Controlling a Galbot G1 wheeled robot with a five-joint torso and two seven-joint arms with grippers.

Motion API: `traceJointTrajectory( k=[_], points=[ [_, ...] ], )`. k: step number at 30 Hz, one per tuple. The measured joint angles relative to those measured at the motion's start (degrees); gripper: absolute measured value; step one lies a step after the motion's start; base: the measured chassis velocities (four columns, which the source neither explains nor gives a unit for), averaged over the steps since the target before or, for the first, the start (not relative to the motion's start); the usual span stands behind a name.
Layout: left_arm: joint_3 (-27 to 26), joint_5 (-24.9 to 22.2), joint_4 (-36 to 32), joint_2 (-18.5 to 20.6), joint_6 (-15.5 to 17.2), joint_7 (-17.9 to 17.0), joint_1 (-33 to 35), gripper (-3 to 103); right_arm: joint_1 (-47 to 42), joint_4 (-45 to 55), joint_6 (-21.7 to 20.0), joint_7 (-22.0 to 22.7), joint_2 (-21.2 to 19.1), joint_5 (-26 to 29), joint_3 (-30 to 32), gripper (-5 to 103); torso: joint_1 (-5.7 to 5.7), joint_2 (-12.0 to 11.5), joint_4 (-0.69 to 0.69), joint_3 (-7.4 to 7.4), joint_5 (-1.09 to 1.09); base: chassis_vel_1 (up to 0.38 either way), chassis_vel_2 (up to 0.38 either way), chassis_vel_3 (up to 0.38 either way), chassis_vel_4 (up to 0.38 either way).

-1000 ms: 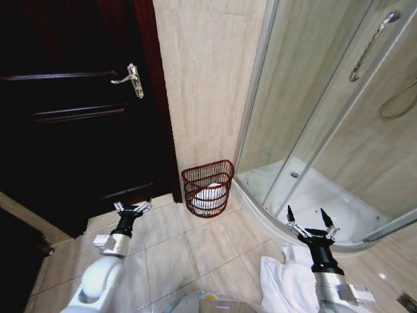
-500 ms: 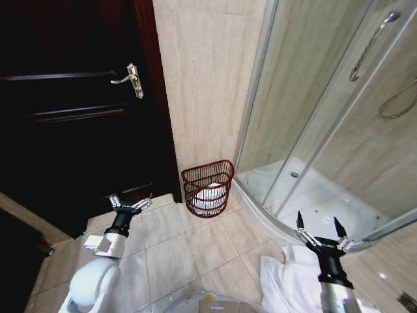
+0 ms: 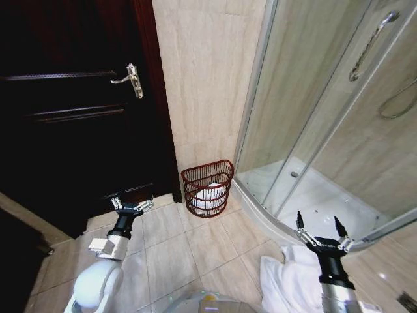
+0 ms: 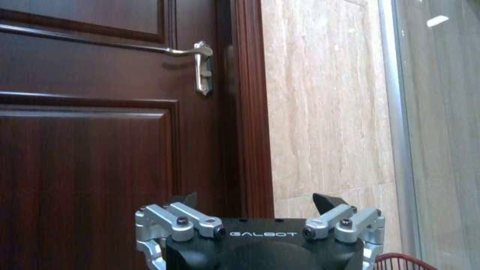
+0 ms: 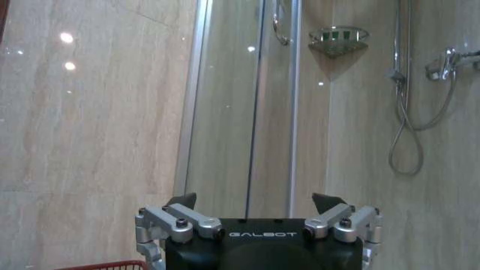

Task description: Discard the used towel into the hamper.

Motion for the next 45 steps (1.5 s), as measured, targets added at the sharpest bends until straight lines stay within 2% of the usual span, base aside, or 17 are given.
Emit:
traceJointTrajectory(
  k=[17,25,45],
  points=[
    [0.19,0.30,1.56,0.33,-0.28,0.60,-1.33,100,-0.37,0.09,-0.39,0.15,0.00,-0.18,0.46,100,0.00,0.00,0.00,0.00,0.00,0.073,-0.077,-0.070,0.076],
    [0.65,1.39,2.30,0.49,-1.76,0.61,-0.82,100,-0.13,-0.69,-1.04,0.09,0.00,-0.51,0.31,100,-0.01,0.00,0.00,-0.01,0.00,0.088,-0.110,-0.099,0.108],
    [2.04,3.23,3.76,0.28,-4.36,0.46,-0.24,100,-0.34,-1.83,0.22,0.10,0.00,-0.81,1.12,100,0.00,0.00,0.00,0.00,0.01,-0.090,-0.162,0.086,0.166]
  ],
)
